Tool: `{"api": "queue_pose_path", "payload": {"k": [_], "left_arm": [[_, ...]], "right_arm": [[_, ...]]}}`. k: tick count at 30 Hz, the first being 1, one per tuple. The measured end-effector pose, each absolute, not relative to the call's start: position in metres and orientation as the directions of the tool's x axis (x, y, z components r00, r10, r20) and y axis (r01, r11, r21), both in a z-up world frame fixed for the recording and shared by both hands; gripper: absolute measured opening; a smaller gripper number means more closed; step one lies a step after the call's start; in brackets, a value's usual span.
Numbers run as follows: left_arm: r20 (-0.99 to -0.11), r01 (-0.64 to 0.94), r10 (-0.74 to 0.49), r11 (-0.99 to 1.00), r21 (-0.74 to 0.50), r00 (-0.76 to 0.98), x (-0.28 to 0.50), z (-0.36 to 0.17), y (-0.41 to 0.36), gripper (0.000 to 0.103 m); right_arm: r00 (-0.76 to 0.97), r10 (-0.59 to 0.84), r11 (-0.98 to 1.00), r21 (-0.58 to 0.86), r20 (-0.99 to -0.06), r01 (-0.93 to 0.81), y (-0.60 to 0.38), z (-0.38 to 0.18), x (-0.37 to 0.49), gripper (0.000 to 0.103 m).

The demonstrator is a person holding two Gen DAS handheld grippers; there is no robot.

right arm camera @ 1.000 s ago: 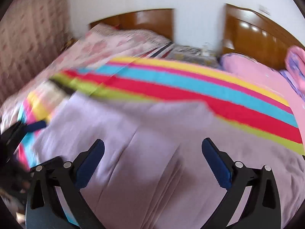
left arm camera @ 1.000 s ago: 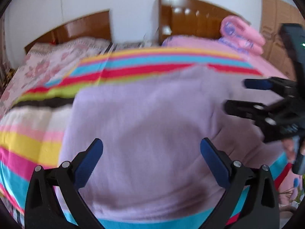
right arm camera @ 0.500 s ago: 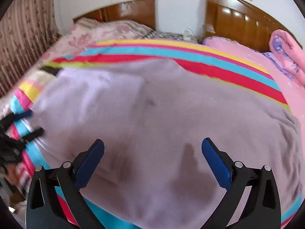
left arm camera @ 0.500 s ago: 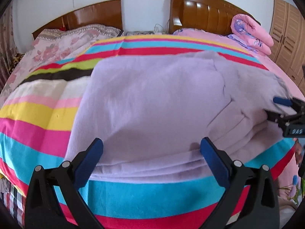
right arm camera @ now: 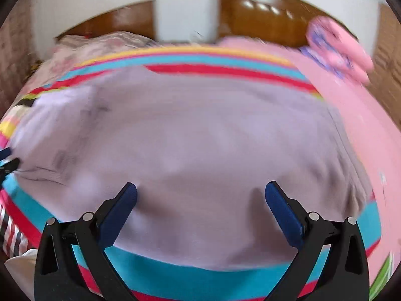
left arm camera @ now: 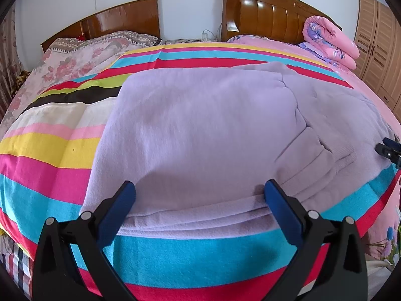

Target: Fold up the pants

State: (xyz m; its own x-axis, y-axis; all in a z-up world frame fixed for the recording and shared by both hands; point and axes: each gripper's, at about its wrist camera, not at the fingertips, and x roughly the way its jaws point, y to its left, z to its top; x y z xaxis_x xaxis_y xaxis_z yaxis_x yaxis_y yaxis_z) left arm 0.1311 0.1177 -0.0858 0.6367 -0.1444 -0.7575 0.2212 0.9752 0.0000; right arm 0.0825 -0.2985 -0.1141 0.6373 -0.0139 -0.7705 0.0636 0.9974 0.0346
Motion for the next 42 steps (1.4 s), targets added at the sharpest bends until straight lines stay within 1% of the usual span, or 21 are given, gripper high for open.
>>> {"api": "queue_pose_path", "payload": {"k": [1,4,6,7,8,11,13,15,16,18,20,22,25,29,32,35,37,38,39,41,42], "left_arm": [[-0.759,0.222,-0.147,0.975,-0.002,0.634,0.131,-0.086,0.118,0.102],[-0.777,0.224,-0.143,0.975,-0.002,0.614,0.134,-0.084,0.116,0.102],[-0.795,0.192,-0.11,0.981,0.008,0.597,0.134,-0.075,0.114,0.102],[-0.79,0.192,-0.107,0.981,0.014,0.603,0.133,-0.071,0.111,0.102],[-0.767,0.221,-0.136,0.975,0.008,0.627,0.13,-0.061,0.104,0.102],[-0.722,0.294,-0.2,0.956,0.006,0.662,0.128,-0.042,0.082,0.102],[-0.717,0.328,-0.211,0.944,0.027,0.665,0.137,-0.038,0.063,0.102],[-0.727,0.331,-0.197,0.942,0.045,0.658,0.152,-0.043,0.05,0.102],[-0.736,0.323,-0.188,0.945,0.045,0.651,0.159,-0.047,0.048,0.102],[-0.773,0.293,-0.168,0.956,0.025,0.612,0.176,-0.062,0.049,0.102],[-0.805,0.252,-0.139,0.968,0.014,0.577,0.186,-0.078,0.055,0.102],[-0.785,0.266,-0.165,0.964,-0.001,0.597,0.185,-0.086,0.062,0.102],[-0.77,0.279,-0.171,0.96,0.008,0.614,0.181,-0.089,0.062,0.102],[-0.754,0.28,-0.184,0.96,-0.001,0.631,0.177,-0.091,0.064,0.102],[-0.752,0.288,-0.201,0.957,-0.015,0.628,0.177,-0.089,0.069,0.102],[-0.75,0.286,-0.201,0.958,-0.017,0.631,0.176,-0.09,0.07,0.102],[-0.749,0.285,-0.198,0.959,-0.013,0.632,0.176,-0.09,0.068,0.102],[-0.748,0.285,-0.199,0.958,-0.014,0.633,0.175,-0.09,0.067,0.102],[-0.747,0.286,-0.201,0.958,-0.015,0.633,0.175,-0.09,0.067,0.102],[-0.746,0.288,-0.204,0.958,-0.018,0.634,0.175,-0.09,0.068,0.102],[-0.745,0.288,-0.206,0.958,-0.02,0.634,0.175,-0.091,0.069,0.102]], "right_arm": [[0.651,0.018,0.996,0.07,-0.759,0.054,-0.306,-0.114,0.078,0.099],[0.666,0.017,0.999,0.04,-0.746,0.019,-0.313,-0.113,0.057,0.099],[0.675,0.016,0.998,0.049,-0.738,0.03,-0.322,-0.106,0.041,0.099],[0.687,0.02,0.997,0.064,-0.727,0.039,-0.329,-0.101,0.031,0.099],[0.702,0.023,0.995,0.083,-0.712,0.051,-0.337,-0.096,0.021,0.099],[0.752,0.034,0.963,0.224,-0.658,0.152,-0.386,-0.085,-0.01,0.099],[0.781,0.092,0.887,0.407,-0.618,0.218,-0.425,-0.09,-0.026,0.099],[0.803,0.135,0.808,0.534,-0.581,0.25,-0.45,-0.098,-0.031,0.087],[0.808,0.131,0.798,0.545,-0.574,0.257,-0.456,-0.098,-0.029,0.083],[0.799,0.109,0.799,0.531,-0.591,0.284,-0.459,-0.099,-0.021,0.079],[0.778,0.14,0.777,0.555,-0.612,0.297,-0.461,-0.103,-0.006,0.075],[0.721,0.159,0.746,0.56,-0.674,0.359,-0.462,-0.114,0.008,0.073],[0.689,0.139,0.755,0.526,-0.712,0.391,-0.457,-0.114,0.017,0.073],[0.659,0.16,0.748,0.526,-0.735,0.405,-0.455,-0.113,0.029,0.073],[0.633,0.148,0.737,0.512,-0.76,0.442,-0.457,-0.114,0.032,0.065],[0.632,0.151,0.722,0.521,-0.76,0.455,-0.456,-0.115,0.027,0.063],[0.623,0.128,0.716,0.506,-0.772,0.481,-0.455,-0.114,0.026,0.054],[0.612,0.098,0.714,0.483,-0.785,0.506,-0.455,-0.114,0.026,0.042],[0.609,0.081,0.718,0.47,-0.789,0.513,-0.453,-0.113,0.024,0.037],[0.643,0.105,0.703,0.514,-0.758,0.491,-0.454,-0.116,0.021,0.026],[0.689,0.134,0.67,0.578,-0.712,0.466,-0.456,-0.12,0.016,0.024]]}}
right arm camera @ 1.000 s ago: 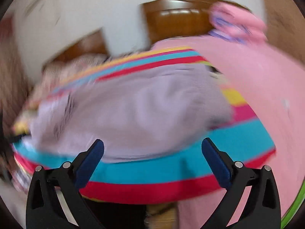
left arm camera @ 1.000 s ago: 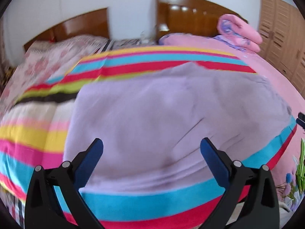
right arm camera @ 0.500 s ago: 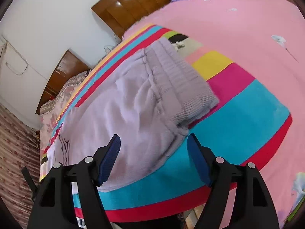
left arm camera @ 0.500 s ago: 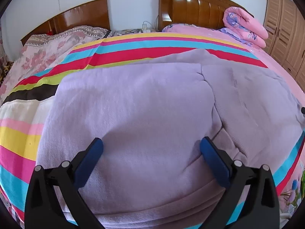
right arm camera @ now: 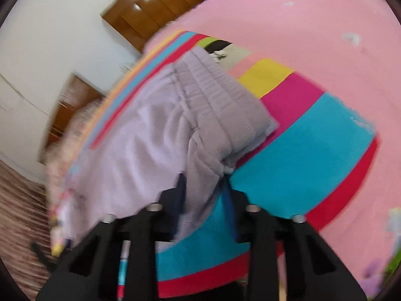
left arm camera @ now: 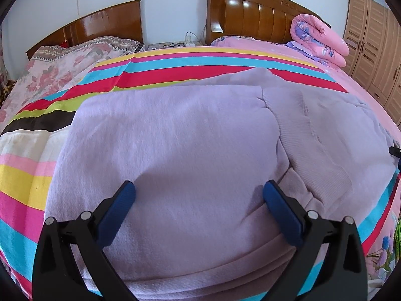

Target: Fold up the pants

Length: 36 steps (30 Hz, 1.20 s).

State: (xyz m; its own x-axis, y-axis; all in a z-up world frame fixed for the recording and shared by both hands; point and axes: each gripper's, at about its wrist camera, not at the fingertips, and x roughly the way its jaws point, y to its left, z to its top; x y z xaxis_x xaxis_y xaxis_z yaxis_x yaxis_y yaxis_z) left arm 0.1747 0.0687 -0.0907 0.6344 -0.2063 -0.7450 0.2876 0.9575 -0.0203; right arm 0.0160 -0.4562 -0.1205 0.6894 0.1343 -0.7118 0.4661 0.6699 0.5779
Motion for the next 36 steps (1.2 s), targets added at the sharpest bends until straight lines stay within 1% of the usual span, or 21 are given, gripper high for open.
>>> {"api": "queue_pose_path", "payload": {"k": [3,4,6,8,9,11,12,14,16,17,19,20,22,23,25,27,28,29,30,32,36], "left_arm": [[-0.745,0.287,-0.206,0.958,-0.02,0.634,0.174,-0.091,0.07,0.102],[-0.745,0.288,-0.208,0.957,-0.022,0.634,0.174,-0.09,0.07,0.102],[-0.732,0.287,-0.233,0.956,-0.053,0.64,0.171,-0.087,0.076,0.102],[-0.706,0.26,-0.265,0.958,-0.118,0.657,0.166,-0.076,0.09,0.102],[-0.672,0.233,-0.286,0.957,-0.17,0.683,0.16,-0.064,0.103,0.102],[-0.617,0.206,-0.301,0.953,-0.222,0.728,0.152,-0.044,0.124,0.102],[-0.587,0.174,-0.274,0.959,-0.222,0.762,0.146,-0.03,0.137,0.102],[-0.547,0.134,-0.23,0.969,-0.209,0.805,0.137,-0.012,0.155,0.102],[-0.525,0.101,-0.198,0.973,-0.207,0.828,0.129,0.0,0.176,0.102],[-0.523,0.088,-0.189,0.974,-0.211,0.831,0.127,0.003,0.181,0.102],[-0.532,0.066,-0.185,0.97,-0.235,0.826,0.125,0.001,0.197,0.102],[-0.545,0.06,-0.189,0.967,-0.246,0.817,0.126,-0.002,0.203,0.102],[-0.58,0.044,-0.197,0.963,-0.267,0.79,0.127,-0.014,0.212,0.102],[-0.589,0.045,-0.208,0.959,-0.278,0.781,0.127,-0.017,0.213,0.102],[-0.602,0.081,-0.295,0.931,-0.356,0.742,0.126,-0.024,0.217,0.102],[-0.587,0.129,-0.42,0.872,-0.472,0.692,0.129,-0.03,0.218,0.102],[-0.575,0.146,-0.479,0.837,-0.528,0.663,0.132,-0.032,0.218,0.102],[-0.554,0.171,-0.566,0.777,-0.606,0.61,0.138,-0.035,0.215,0.102],[-0.544,0.189,-0.618,0.741,-0.644,0.567,0.142,-0.036,0.211,0.102],[-0.548,0.226,-0.692,0.695,-0.683,0.47,0.152,-0.039,0.194,0.102],[-0.638,0.226,-0.683,0.725,-0.651,0.356,0.177,-0.047,0.153,0.102]], "right_arm": [[0.786,0.168,0.57,0.709,-0.595,0.415,-0.464,-0.134,0.002,0.022],[0.803,0.168,0.558,0.727,-0.572,0.401,-0.464,-0.135,0.001,0.022],[0.841,0.161,0.563,0.748,-0.517,0.352,-0.46,-0.124,0.003,0.021],[0.879,0.158,0.617,0.74,-0.45,0.268,-0.448,-0.093,0.012,0.02],[0.883,0.15,0.657,0.713,-0.444,0.246,-0.439,-0.078,0.018,0.02],[0.887,0.134,0.761,0.62,-0.441,0.194,-0.409,-0.043,0.036,0.02],[0.89,0.139,0.824,0.549,-0.434,0.139,-0.38,-0.019,0.051,0.02],[0.889,0.172,0.885,0.462,-0.424,0.05,-0.336,0.004,0.069,0.02],[0.874,0.228,0.952,0.285,-0.43,-0.108,-0.255,0.025,0.086,0.02],[0.864,0.246,0.96,0.232,-0.439,-0.156,-0.23,0.026,0.09,0.02],[0.826,0.28,0.954,0.045,-0.489,-0.296,-0.153,0.015,0.092,0.02],[0.801,0.279,0.927,-0.067,-0.53,-0.368,-0.111,-0.003,0.09,0.02],[0.748,0.278,0.868,-0.176,-0.603,-0.464,-0.061,-0.04,0.085,0.02],[0.71,0.268,0.823,-0.229,-0.651,-0.52,-0.036,-0.069,0.083,0.02],[0.702,0.229,0.786,-0.298,-0.675,-0.543,-0.016,-0.103,0.079,0.02],[0.762,0.199,0.783,-0.368,-0.616,-0.502,-0.013,-0.112,0.069,0.02],[0.761,0.21,0.795,-0.345,-0.614,-0.498,-0.016,-0.109,0.069,0.02],[0.759,0.231,0.814,-0.307,-0.608,-0.494,-0.023,-0.104,0.071,0.02],[0.765,0.233,0.815,-0.309,-0.6,-0.49,-0.024,-0.102,0.071,0.02],[0.784,0.222,0.804,-0.346,-0.579,-0.484,-0.023,-0.101,0.065,0.02],[0.827,0.198,0.792,-0.411,-0.527,-0.451,-0.02,-0.097,0.052,0.02]]}}
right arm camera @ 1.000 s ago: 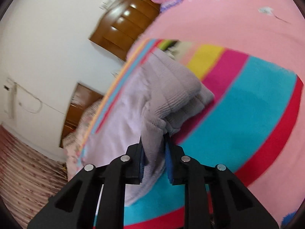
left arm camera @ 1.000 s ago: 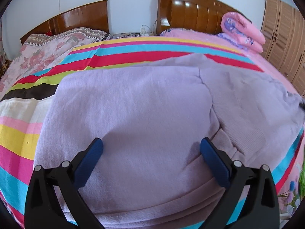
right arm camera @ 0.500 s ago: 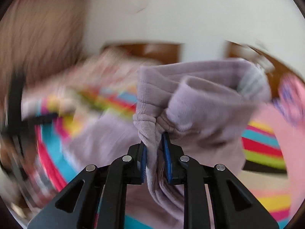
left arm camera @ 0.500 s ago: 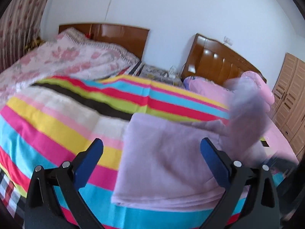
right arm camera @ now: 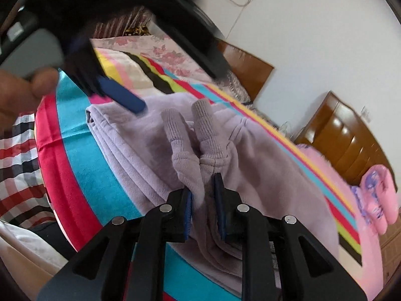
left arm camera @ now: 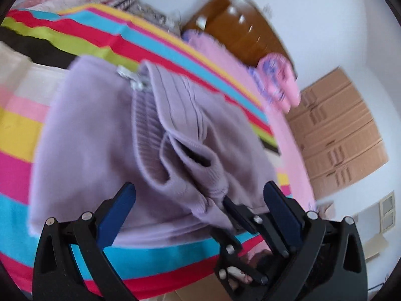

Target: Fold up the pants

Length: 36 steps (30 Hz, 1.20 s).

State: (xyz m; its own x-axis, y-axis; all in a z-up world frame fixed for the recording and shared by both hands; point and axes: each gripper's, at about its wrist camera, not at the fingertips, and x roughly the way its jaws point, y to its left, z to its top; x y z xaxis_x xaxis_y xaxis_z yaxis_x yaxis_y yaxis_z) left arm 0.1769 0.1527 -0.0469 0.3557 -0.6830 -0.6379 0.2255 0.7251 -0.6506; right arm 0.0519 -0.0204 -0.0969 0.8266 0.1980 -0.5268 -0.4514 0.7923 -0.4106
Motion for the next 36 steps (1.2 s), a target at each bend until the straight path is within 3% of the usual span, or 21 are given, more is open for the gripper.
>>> {"api": "queue_pose_path", "payload": {"k": [4,7,8,9,11,13,15,20,25,26,27,28,30,36], "left_arm": [[-0.674,0.188,-0.68,0.731,-0.656,0.29,0.214,-0.065,0.127,0.101],[-0.716,0.154,-0.629,0.774,-0.614,0.303,0.227,-0.074,0.119,0.1],[-0.717,0.16,-0.625,0.777,-0.608,0.311,0.225,-0.074,0.119,0.1],[-0.718,0.168,-0.623,0.78,-0.603,0.312,0.225,-0.073,0.119,0.1],[-0.711,0.189,-0.626,0.778,-0.6,0.321,0.22,-0.073,0.12,0.101],[-0.709,0.197,-0.627,0.777,-0.598,0.323,0.222,-0.071,0.121,0.101],[-0.719,0.203,-0.616,0.787,-0.583,0.322,0.223,-0.072,0.12,0.101],[-0.746,0.216,-0.576,0.817,-0.534,0.334,0.223,-0.071,0.11,0.102],[-0.754,0.217,-0.565,0.825,-0.522,0.335,0.224,-0.069,0.106,0.1],[-0.758,0.199,-0.554,0.832,-0.518,0.344,0.224,-0.068,0.107,0.093],[-0.775,0.178,-0.515,0.856,-0.485,0.366,0.224,-0.063,0.107,0.055],[-0.784,0.217,-0.485,0.875,-0.434,0.388,0.223,-0.051,0.102,0.026],[-0.74,0.31,-0.516,0.855,-0.416,0.431,0.219,-0.016,0.096,0.021],[-0.584,0.471,-0.627,0.776,-0.419,0.515,0.205,0.099,0.105,0.02]], "right_arm": [[0.847,0.199,0.79,-0.431,-0.493,-0.436,-0.017,-0.094,0.042,0.02],[0.82,0.221,0.78,-0.409,-0.528,-0.474,-0.021,-0.095,0.045,0.025],[0.812,0.236,0.78,-0.394,-0.533,-0.485,-0.027,-0.093,0.042,0.034],[0.81,0.25,0.794,-0.366,-0.531,-0.485,-0.039,-0.089,0.037,0.055],[0.843,0.245,0.845,-0.321,-0.479,-0.428,-0.065,-0.079,0.026,0.074],[0.857,0.253,0.894,-0.231,-0.449,-0.385,-0.099,-0.069,0.013,0.077],[0.864,0.236,0.934,-0.142,-0.446,-0.328,-0.134,-0.067,0.004,0.087],[0.785,0.112,0.991,0.012,-0.609,-0.133,-0.209,-0.109,0.004,0.087],[0.79,0.106,0.994,0.039,-0.604,-0.103,-0.215,-0.111,0.016,0.087],[0.784,0.081,0.996,0.011,-0.616,-0.094,-0.213,-0.112,0.028,0.087],[0.777,0.069,0.996,-0.004,-0.625,-0.091,-0.208,-0.114,0.03,0.087],[0.77,0.058,0.996,-0.015,-0.636,-0.087,-0.206,-0.117,0.035,0.087],[0.753,0.047,0.996,-0.027,-0.657,-0.086,-0.199,-0.123,0.045,0.087],[0.75,-0.026,0.997,-0.074,-0.661,-0.031,-0.192,-0.133,0.06,0.088]]}}
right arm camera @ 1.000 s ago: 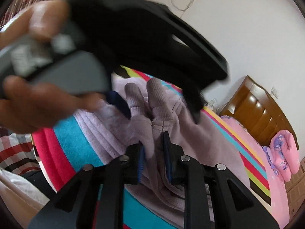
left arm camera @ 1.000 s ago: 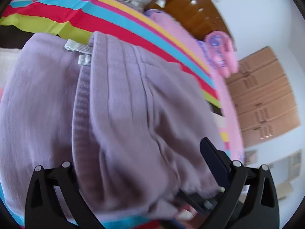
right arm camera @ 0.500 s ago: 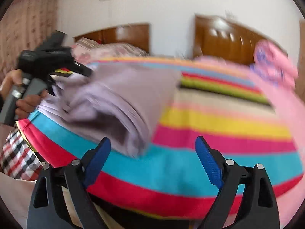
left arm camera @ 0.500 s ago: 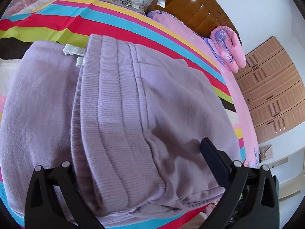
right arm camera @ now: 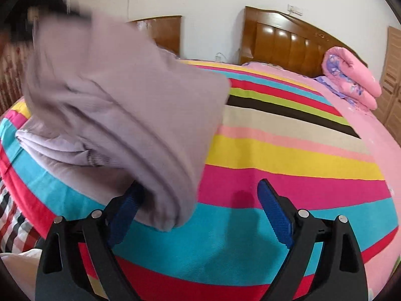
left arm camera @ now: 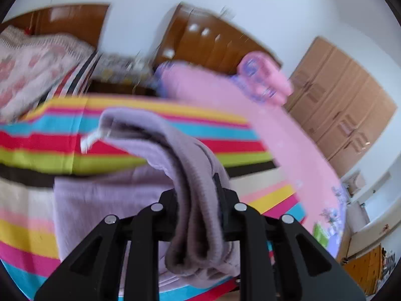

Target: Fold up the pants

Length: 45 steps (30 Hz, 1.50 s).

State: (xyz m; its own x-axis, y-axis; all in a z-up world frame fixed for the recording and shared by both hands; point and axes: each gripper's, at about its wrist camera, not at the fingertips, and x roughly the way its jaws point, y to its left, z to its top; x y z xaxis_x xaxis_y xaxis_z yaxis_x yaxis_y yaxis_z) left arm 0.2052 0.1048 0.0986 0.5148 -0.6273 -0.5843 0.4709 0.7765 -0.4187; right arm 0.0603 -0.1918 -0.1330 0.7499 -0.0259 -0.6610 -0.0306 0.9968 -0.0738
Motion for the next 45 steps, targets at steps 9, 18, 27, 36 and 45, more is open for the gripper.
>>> {"api": "queue_pose_path", "payload": {"k": [9,18,27,36,45], "left_arm": [[-0.671,0.048,-0.566,0.78,-0.624,0.479,0.211,-0.078,0.249,0.025],[-0.558,0.182,-0.579,0.773,-0.608,0.594,0.185,-0.04,0.243,0.022],[-0.591,0.108,-0.57,0.765,-0.634,0.571,0.183,-0.081,0.277,0.045],[-0.492,0.032,-0.058,0.998,-0.061,0.869,0.11,0.026,0.217,0.1],[-0.688,0.144,-0.017,0.981,0.128,0.726,0.135,-0.068,0.143,0.102]], "right_arm": [[0.763,-0.043,0.989,-0.137,-0.645,-0.06,-0.178,-0.134,0.056,0.088],[0.752,-0.045,0.989,-0.135,-0.658,-0.06,-0.176,-0.129,0.06,0.089],[0.735,0.003,0.99,-0.1,-0.678,-0.096,-0.175,-0.128,0.056,0.089],[0.73,0.302,0.951,0.143,-0.613,-0.274,-0.203,-0.082,0.026,0.089],[0.697,0.241,0.957,0.046,-0.675,-0.287,-0.142,-0.092,0.077,0.089]]}}
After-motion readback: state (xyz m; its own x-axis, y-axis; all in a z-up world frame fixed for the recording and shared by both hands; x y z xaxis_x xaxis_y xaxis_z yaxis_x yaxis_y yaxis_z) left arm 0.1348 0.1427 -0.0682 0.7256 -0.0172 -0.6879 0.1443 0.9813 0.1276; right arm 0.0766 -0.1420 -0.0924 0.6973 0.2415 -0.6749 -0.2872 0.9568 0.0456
